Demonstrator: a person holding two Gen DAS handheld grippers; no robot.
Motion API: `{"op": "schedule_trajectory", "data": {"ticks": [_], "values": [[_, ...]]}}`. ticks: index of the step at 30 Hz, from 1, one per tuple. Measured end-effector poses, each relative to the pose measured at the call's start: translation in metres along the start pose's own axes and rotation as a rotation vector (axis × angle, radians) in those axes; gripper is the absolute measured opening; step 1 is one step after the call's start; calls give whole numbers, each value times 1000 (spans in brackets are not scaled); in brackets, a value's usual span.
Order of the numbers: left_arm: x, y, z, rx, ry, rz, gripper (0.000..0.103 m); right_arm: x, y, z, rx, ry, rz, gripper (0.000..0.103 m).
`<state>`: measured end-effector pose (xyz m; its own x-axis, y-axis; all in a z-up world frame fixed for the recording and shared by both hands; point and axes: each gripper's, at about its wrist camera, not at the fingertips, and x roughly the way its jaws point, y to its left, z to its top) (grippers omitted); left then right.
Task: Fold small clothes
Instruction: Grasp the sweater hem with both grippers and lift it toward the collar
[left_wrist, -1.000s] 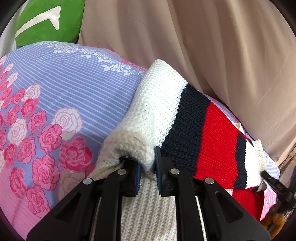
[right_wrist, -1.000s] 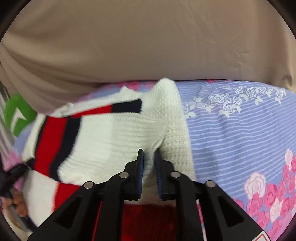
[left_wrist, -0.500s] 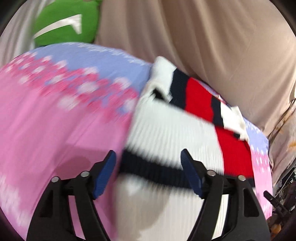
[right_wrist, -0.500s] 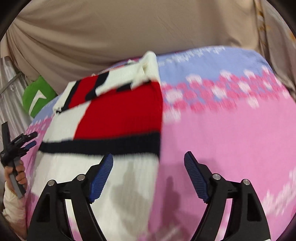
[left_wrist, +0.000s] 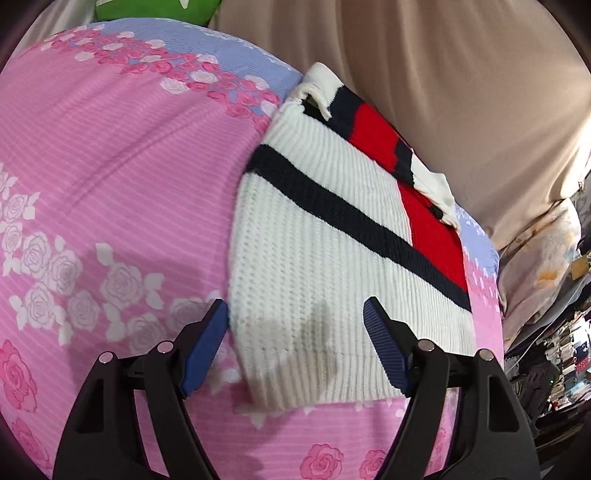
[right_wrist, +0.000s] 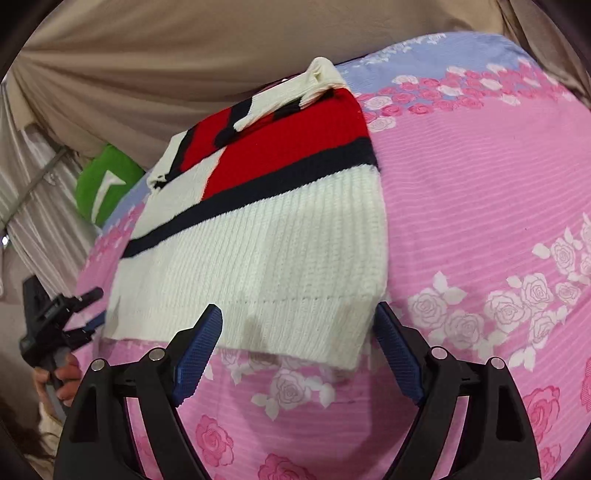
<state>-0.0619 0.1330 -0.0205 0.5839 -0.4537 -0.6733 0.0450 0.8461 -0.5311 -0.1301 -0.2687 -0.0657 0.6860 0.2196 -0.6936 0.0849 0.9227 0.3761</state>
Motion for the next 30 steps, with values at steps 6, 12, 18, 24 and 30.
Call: {"op": "schedule_trajectory", "data": {"ticks": [6,12,18,24,30], "values": [[15,-12,-1,2,53,-36,38,6,1,1,4,13,0,72],[12,-17,3,2,40,-36,7,10,-16,6,99,24,62,15],[-34,-34,9,40,-61,-80,6,-26,-7,4,76,-100,161,11],[-89,-46,4,104,-153,-149,6,-83,-1,-7,17,-254,258,10],[-160,-56,-20,230,-297,-264,6,-157,3,-39,-117,-434,423,10]]}}
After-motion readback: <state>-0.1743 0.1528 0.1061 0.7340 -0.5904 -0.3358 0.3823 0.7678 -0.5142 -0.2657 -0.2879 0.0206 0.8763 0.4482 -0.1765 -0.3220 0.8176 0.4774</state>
